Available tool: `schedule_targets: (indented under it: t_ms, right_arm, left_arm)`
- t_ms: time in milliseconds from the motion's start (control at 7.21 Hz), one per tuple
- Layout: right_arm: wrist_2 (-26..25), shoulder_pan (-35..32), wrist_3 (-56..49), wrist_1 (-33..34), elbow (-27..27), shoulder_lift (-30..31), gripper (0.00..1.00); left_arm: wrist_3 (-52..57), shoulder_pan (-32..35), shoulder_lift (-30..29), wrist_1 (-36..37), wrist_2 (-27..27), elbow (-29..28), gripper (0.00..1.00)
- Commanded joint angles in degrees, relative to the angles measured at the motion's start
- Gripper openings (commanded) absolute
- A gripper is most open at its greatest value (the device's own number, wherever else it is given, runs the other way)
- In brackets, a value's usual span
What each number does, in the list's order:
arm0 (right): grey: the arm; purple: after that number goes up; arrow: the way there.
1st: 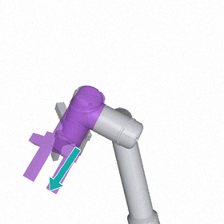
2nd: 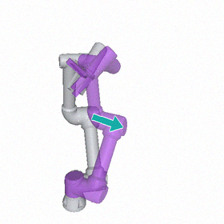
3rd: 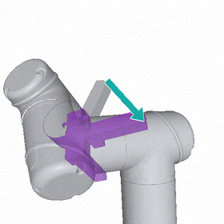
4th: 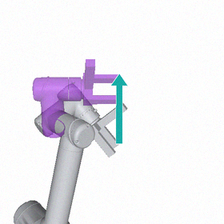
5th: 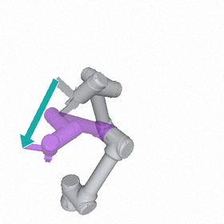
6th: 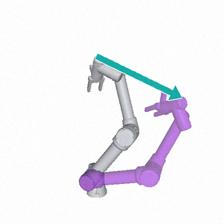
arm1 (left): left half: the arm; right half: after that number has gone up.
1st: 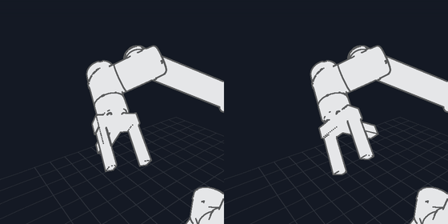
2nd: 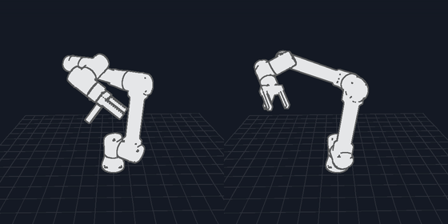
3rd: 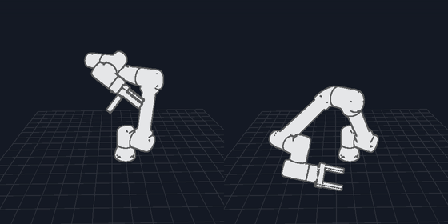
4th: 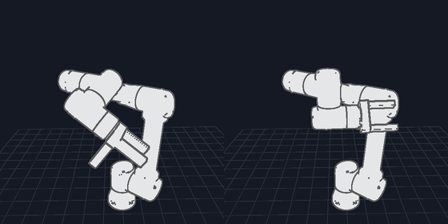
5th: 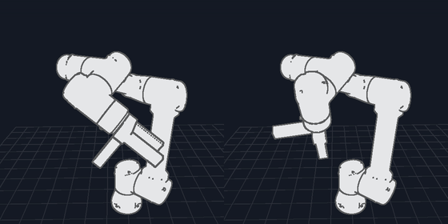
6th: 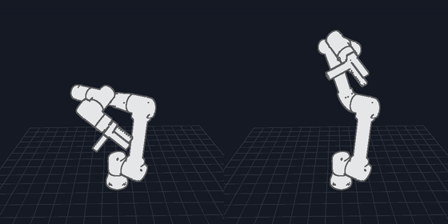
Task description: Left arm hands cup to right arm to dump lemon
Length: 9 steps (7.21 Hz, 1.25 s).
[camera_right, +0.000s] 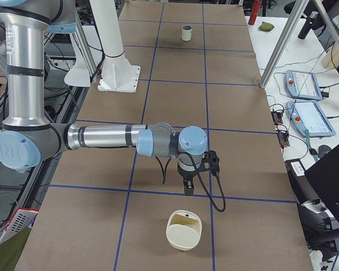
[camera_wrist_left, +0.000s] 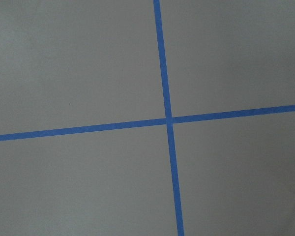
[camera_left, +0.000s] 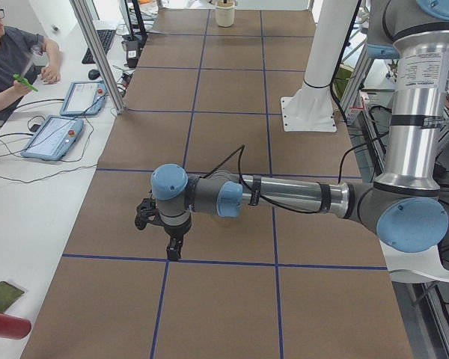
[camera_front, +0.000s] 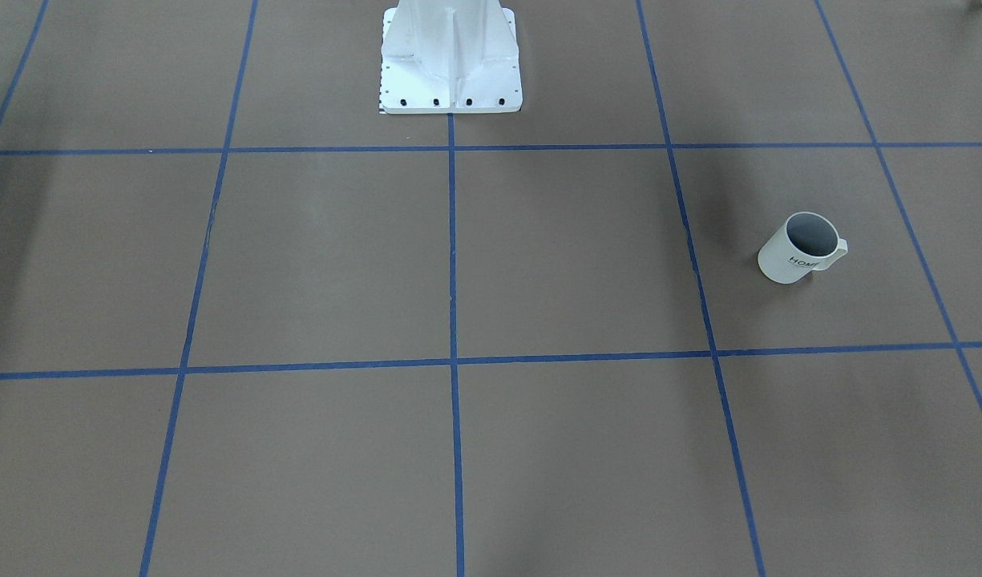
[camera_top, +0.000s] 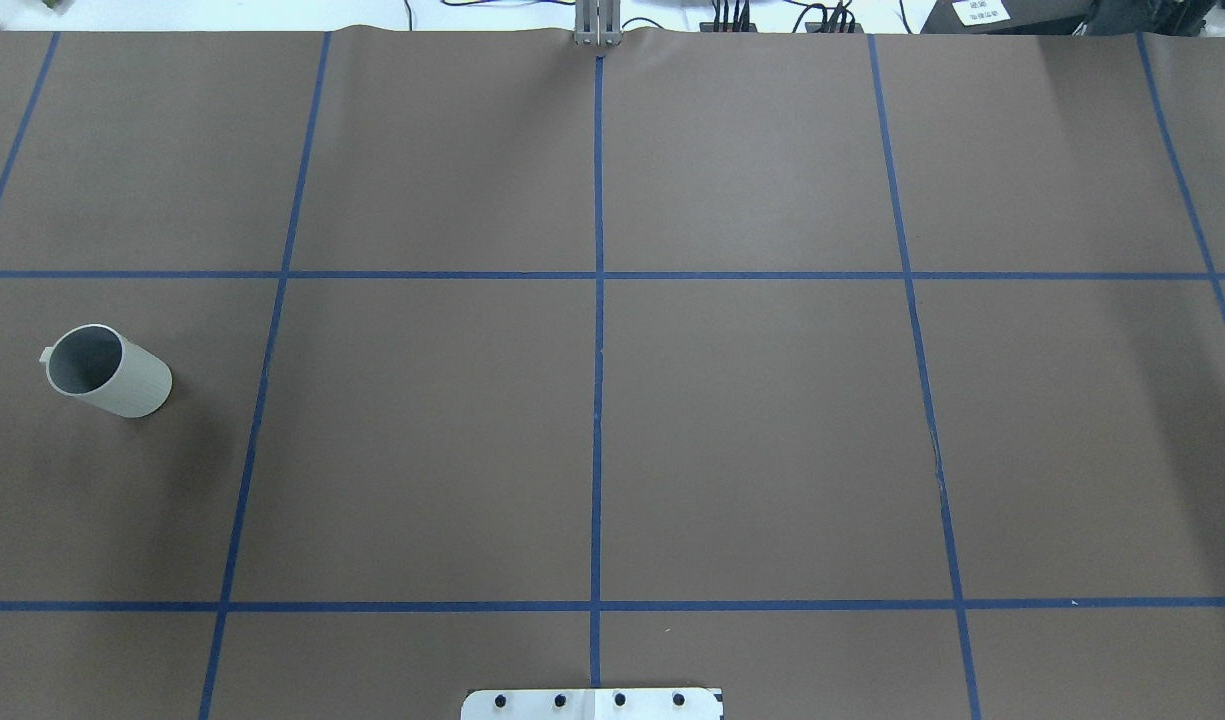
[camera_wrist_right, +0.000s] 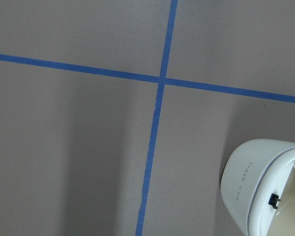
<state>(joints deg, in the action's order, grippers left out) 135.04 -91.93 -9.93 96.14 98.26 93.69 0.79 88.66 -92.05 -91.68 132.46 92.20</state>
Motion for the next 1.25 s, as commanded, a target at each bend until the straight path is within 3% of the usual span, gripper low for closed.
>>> schedule_targets:
  t_ms: [0, 694, 1110]
  right_arm:
    - [-0.6, 0.0, 0.0, -0.1, 0.0, -0.2, 1.00]
    - [-0.5, 0.0, -0.1, -0.1, 0.0, -0.9, 1.00]
    - [-0.6, 0.3, 0.0, -0.1, -0.1, -1.3, 1.00]
  left_arm:
    - [-0.4, 0.0, -0.6, 0.1, -0.1, 0.4, 1.00]
    - [-2.4, -1.3, -2.7, -0.3, 0.8, 4.8, 1.00]
    - [-27.7, -12.0, -1.5, -0.5, 0.6, 11.7, 1.00]
